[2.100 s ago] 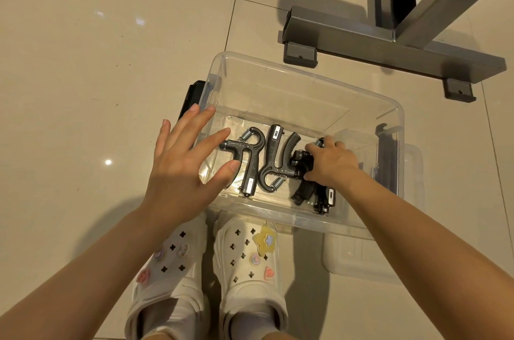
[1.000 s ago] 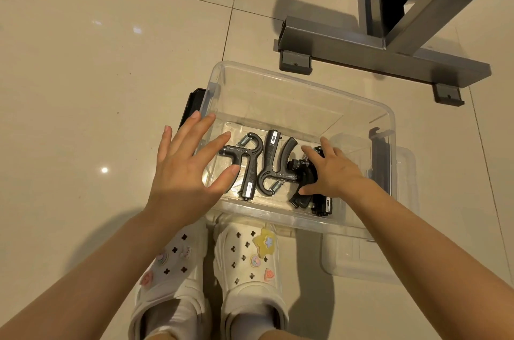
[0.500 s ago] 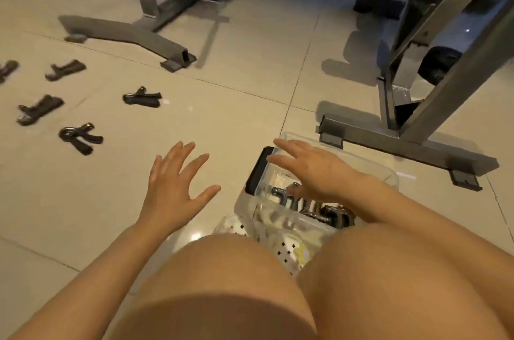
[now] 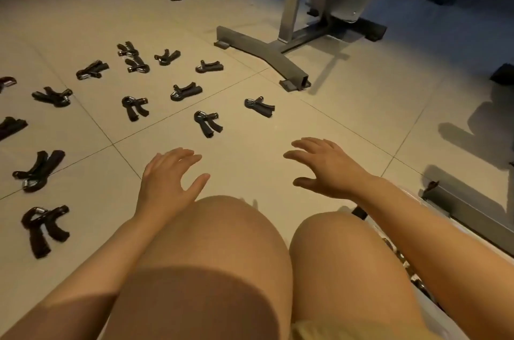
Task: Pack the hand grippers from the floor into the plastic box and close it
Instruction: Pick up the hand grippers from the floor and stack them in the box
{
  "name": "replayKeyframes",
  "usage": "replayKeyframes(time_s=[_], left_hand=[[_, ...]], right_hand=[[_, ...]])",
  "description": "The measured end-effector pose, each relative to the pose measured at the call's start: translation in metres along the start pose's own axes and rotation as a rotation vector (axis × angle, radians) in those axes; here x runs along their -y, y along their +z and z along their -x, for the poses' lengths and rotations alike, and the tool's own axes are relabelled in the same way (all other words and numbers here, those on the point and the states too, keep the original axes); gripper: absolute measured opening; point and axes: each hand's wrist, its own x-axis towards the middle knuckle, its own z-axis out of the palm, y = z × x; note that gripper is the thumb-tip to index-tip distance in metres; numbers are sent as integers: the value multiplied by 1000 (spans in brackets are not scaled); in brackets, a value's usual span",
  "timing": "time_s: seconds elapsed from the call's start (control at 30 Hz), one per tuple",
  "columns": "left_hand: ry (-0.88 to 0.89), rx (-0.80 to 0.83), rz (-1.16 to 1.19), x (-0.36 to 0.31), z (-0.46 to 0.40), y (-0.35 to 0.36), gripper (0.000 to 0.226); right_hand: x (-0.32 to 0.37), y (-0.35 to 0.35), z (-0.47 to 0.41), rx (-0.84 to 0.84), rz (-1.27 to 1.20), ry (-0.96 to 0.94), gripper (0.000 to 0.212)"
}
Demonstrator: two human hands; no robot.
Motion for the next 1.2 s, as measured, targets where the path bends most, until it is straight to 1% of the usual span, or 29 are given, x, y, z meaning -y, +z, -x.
replayKeyframes(time_s=[0.07, 0.17, 0.2, 0.27, 0.37, 0.47, 0.57, 0.77, 0.87, 0.97, 1.1, 1.2], left_hand=[[-68, -4, 28, 29, 2, -3, 56], [-119, -4, 56, 66, -1, -15, 48], [-120, -14, 47, 75, -3, -19, 46], [-177, -22, 14, 108, -17, -35, 42], [-212, 38, -39, 146, -43, -45, 38], [-175, 84, -61, 163, -73, -43, 43], [-107, 111, -88, 162, -110, -33, 49], [109, 229, -129, 144, -198, -5, 56], [171, 265, -123, 144, -237, 10, 51], [197, 306, -86, 156, -268, 34, 47], [200, 349, -28, 183, -303, 80, 55], [227, 393, 2, 210, -326, 124, 55]], right_hand=[[10, -1, -36, 11, -18, -54, 60], [19, -4, -85, 44, -55, -88, 59], [21, -7, -98, 52, -55, -89, 59], [31, -13, -143, 51, -85, -111, 59], [46, -15, -193, 51, -167, -119, 60], [43, -8, -224, 51, -236, -94, 62], [25, -2, -246, 14, -204, -79, 63], [-10, 9, -273, -75, -213, -58, 63], [-30, 14, -289, -86, -240, -16, 62], [-48, 27, -311, -57, -267, 27, 60], [-71, 55, -356, 6, -293, 82, 59], [-89, 90, -390, 29, -319, 134, 60]])
